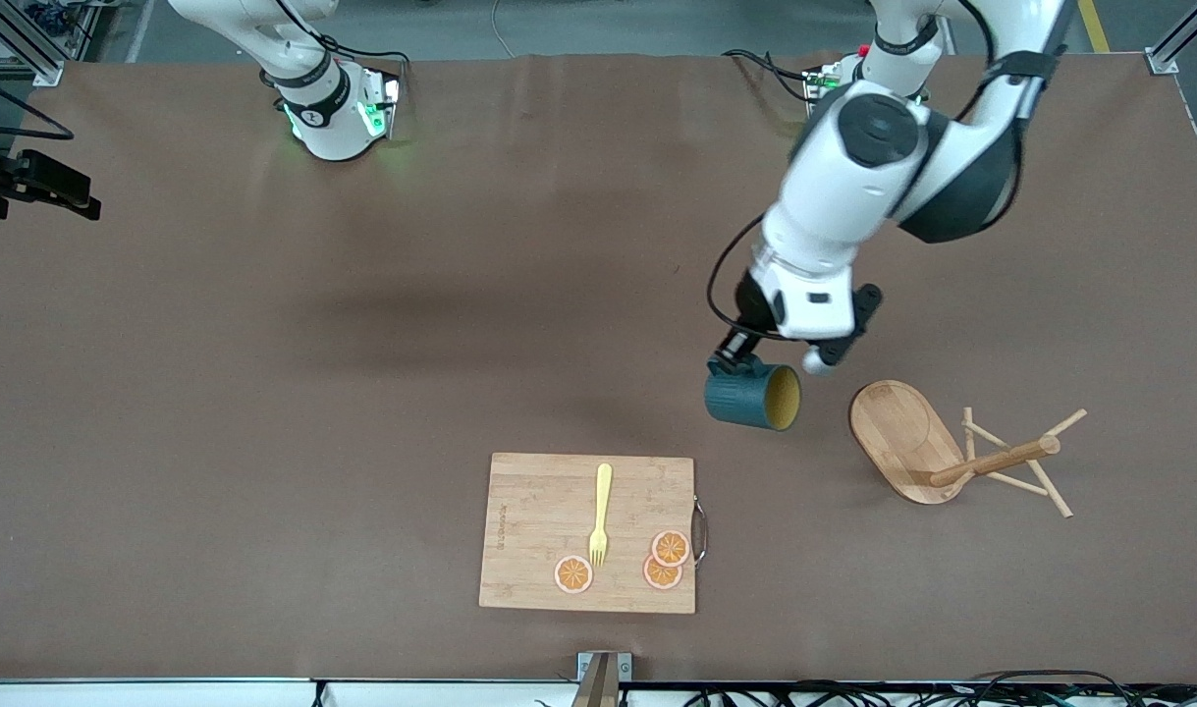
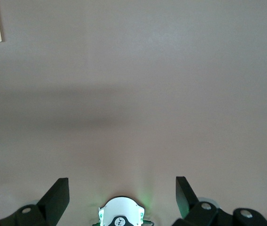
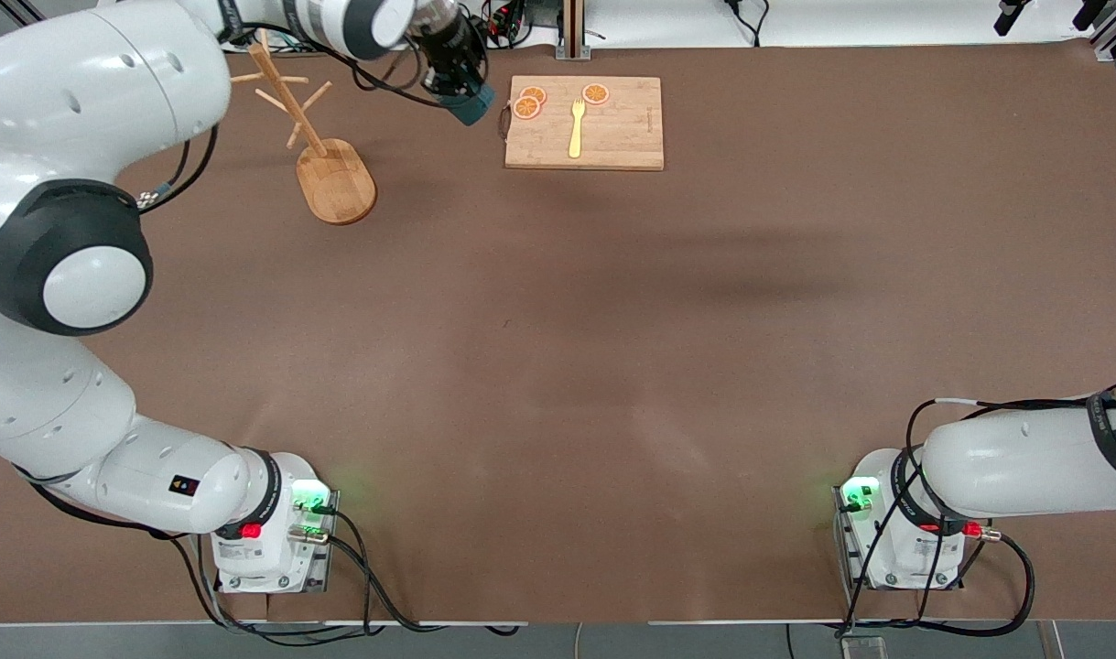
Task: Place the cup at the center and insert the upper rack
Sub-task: 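Lift the mug with the left gripper and carry it to the mug tree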
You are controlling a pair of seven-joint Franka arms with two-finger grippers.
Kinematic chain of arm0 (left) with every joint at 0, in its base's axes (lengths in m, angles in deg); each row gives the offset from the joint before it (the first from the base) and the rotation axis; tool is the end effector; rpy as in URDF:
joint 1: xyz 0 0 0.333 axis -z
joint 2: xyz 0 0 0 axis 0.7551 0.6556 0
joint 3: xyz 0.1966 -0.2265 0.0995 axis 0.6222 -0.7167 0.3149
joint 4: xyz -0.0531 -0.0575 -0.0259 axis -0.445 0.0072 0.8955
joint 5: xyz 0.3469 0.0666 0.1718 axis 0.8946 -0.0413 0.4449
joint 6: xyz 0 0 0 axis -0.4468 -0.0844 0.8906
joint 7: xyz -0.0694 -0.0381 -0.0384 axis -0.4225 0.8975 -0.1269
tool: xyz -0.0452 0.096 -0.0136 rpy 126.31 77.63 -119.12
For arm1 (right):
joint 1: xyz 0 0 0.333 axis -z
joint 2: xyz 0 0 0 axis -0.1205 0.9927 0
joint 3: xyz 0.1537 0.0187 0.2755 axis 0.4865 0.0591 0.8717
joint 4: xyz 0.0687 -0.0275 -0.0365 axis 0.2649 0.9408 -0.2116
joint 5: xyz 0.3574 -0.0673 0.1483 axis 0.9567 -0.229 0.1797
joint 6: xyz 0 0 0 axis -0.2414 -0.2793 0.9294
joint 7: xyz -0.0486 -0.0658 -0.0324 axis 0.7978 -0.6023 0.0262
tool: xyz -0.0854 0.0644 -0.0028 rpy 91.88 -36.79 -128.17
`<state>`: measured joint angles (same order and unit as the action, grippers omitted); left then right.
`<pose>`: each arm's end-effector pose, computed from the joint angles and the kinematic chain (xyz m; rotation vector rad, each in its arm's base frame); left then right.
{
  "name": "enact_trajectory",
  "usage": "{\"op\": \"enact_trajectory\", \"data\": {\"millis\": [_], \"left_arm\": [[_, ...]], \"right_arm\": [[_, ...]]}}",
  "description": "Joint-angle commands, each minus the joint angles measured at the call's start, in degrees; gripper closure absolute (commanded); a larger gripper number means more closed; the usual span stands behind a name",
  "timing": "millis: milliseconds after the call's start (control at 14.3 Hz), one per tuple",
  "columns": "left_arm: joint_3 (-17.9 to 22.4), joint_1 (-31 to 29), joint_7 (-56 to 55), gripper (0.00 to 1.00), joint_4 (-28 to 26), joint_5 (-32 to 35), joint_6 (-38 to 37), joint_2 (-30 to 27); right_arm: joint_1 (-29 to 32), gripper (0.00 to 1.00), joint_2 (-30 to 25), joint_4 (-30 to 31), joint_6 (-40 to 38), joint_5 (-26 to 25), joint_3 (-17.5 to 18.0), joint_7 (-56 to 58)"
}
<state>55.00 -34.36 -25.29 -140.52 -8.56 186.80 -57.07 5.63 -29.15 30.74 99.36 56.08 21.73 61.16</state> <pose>0.5724 -0.3198 0.4748 2.5933 1.2463 0.0615 0.5247 -0.0285 0.6550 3.0983 -0.0074 -0.2503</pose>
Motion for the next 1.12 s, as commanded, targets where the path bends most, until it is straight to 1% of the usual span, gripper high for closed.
{"op": "enact_trajectory", "data": {"millis": [0, 209, 349, 419, 489, 628, 838, 1047], "left_arm": [[-0.6, -4.8, 6.2, 1.00, 2.6, -8.6, -5.2, 0.3], [-0.6, -10.7, 12.6, 1.00, 3.3, -16.0, -10.3, 0.4], [-0.5, -16.0, 18.5, 1.00, 4.4, -24.1, -15.0, 0.9], [-0.5, -18.5, 21.5, 1.00, 4.4, -26.6, -17.2, 1.1], [-0.4, -20.8, 23.9, 1.00, 4.4, -28.4, -19.3, 1.2], [-0.4, -24.8, 27.7, 1.00, 4.4, -32.2, -22.4, 2.2], [-0.3, -29.4, 31.9, 0.99, 4.4, -35.7, -27.0, 3.6], [-0.3, -33.6, 34.3, 0.99, 4.5, -38.7, -31.3, 4.7]], "right_arm": [[1.3, 0.00, -1.3, 1.3, 0.8, -0.2, 0.6, 0.6], [2.3, 0.00, -1.5, 1.0, 1.2, 1.3, 0.6, 0.6], [2.3, 0.00, -2.7, 1.0, 1.1, 1.5, 0.6, 0.6], [2.3, 0.00, -3.6, 1.0, 1.1, 1.7, 0.7, 0.6], [2.3, 0.00, -4.2, 1.0, 1.1, 2.5, 0.7, 0.6], [2.3, 0.00, -5.1, 0.9, 3.3, 6.0, 0.6, 0.6], [2.3, 0.00, -4.9, 0.9, 5.3, 6.3, 0.6, 0.6], [2.8, 0.00, -5.1, 1.3, 4.3, 5.4, 0.6, 0.7]]}}
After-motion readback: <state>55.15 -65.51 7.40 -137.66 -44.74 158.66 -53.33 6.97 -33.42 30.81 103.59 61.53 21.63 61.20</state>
